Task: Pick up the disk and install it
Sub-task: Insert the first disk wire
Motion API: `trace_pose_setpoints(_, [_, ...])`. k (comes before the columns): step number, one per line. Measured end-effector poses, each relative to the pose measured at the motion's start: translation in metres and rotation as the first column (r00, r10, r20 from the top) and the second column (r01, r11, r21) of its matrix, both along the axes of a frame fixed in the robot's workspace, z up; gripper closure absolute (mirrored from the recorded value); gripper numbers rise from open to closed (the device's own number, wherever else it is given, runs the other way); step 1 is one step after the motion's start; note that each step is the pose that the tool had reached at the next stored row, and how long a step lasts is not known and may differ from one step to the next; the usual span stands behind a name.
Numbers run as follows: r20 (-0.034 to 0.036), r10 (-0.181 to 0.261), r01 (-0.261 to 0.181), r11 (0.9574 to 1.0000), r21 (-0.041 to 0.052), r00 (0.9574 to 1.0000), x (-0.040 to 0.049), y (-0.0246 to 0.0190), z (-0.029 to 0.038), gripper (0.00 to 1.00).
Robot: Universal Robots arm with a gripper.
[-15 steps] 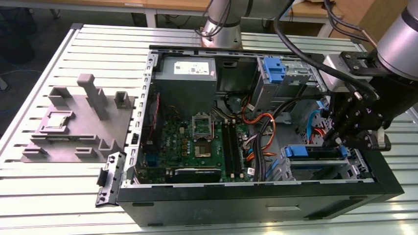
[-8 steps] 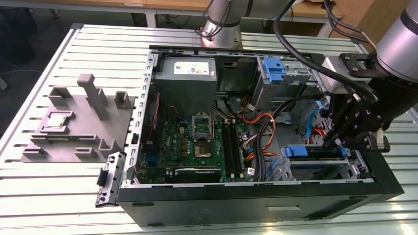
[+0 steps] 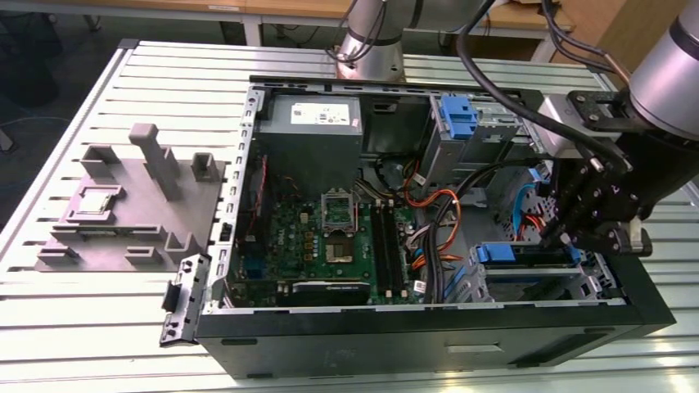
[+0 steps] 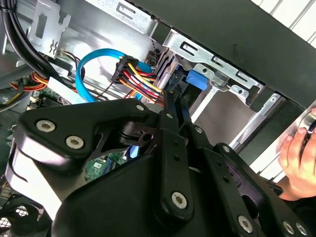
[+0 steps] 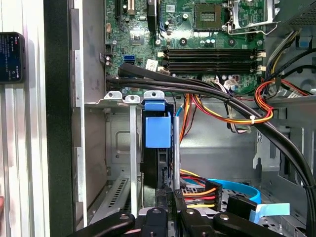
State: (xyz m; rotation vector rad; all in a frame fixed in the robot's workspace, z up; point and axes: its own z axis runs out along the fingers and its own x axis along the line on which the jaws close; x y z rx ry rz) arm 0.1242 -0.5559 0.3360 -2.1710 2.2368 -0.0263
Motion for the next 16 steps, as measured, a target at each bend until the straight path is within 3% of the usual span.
trace_pose_setpoints(16, [0.0000, -0.014, 0.014, 0.9999, -0.0001, 0.9999, 0.0000, -0.0010, -0.0013, 0.84])
